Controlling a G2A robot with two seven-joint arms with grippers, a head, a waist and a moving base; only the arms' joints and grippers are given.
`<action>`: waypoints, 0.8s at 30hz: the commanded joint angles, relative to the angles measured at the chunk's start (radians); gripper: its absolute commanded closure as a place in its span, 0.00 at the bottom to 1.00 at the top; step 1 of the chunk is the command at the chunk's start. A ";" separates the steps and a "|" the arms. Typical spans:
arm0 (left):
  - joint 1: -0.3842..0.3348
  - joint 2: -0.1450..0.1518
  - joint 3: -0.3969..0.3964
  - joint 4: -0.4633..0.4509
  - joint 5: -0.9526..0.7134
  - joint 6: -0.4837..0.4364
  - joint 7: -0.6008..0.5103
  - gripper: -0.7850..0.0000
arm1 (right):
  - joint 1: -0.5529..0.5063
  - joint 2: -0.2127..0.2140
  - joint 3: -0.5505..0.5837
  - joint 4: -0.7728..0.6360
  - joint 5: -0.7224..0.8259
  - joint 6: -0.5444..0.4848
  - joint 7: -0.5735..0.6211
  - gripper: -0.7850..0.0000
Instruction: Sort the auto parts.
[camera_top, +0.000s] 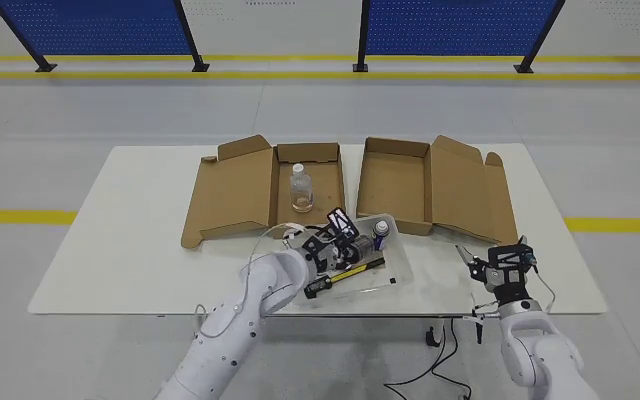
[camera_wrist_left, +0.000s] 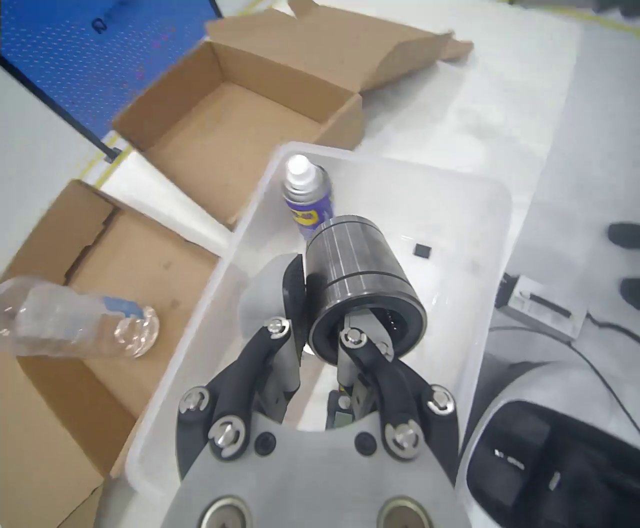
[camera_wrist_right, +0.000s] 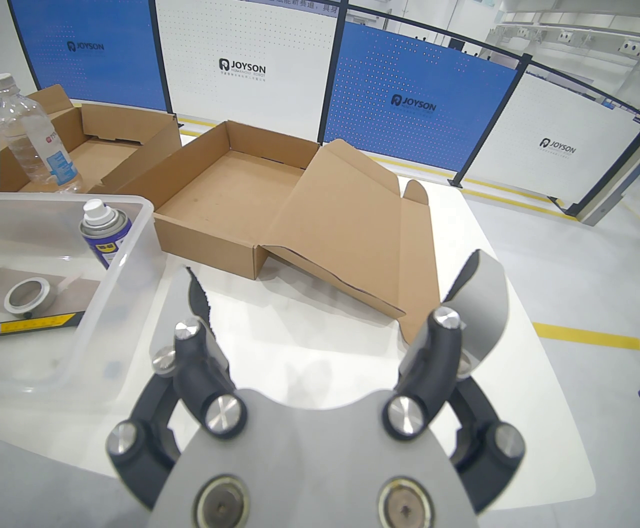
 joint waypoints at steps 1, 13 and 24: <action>0.029 0.005 -0.022 -0.026 -0.009 0.013 0.007 1.00 | 0.000 0.000 0.000 0.000 0.000 0.000 0.000 0.00; 0.227 0.029 -0.167 -0.214 -0.099 0.176 0.106 1.00 | 0.000 0.000 0.000 0.000 0.000 0.000 0.000 0.00; 0.265 0.038 -0.223 -0.229 -0.088 0.250 0.149 1.00 | 0.000 0.000 0.000 0.000 0.000 0.000 0.000 0.00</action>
